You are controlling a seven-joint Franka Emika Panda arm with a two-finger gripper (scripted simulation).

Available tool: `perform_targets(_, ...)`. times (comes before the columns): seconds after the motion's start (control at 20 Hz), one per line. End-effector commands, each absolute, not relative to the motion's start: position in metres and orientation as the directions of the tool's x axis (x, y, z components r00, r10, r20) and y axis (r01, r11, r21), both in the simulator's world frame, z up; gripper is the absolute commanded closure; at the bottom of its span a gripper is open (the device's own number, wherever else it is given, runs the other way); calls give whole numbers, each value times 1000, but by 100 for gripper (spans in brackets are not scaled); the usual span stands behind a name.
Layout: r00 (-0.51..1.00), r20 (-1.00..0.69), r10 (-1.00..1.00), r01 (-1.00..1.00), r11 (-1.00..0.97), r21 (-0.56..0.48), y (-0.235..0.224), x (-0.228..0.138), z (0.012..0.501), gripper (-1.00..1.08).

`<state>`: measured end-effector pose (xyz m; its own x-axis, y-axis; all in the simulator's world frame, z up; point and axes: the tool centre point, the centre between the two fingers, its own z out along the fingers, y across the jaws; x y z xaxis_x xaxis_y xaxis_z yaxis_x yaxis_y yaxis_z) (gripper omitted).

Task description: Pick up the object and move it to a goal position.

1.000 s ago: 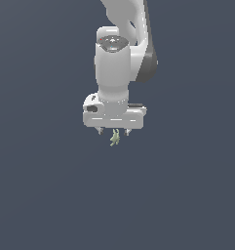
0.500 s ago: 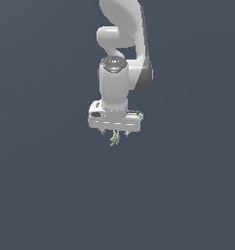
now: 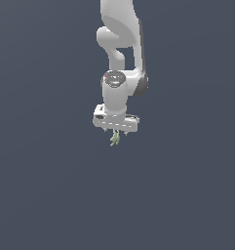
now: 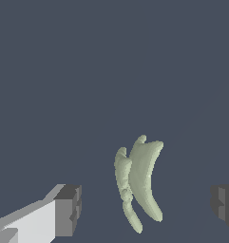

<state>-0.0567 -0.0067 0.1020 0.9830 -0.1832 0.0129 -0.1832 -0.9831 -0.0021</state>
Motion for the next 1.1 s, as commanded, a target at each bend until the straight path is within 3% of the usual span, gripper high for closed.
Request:
perform_targets(0.0, 981, 5, -193, -193, -981, -1, -7, -64, 94, -92)
perform_targets(1.05, 980, 0, -198, -198, -980, 0, -6, -69, 41, -92)
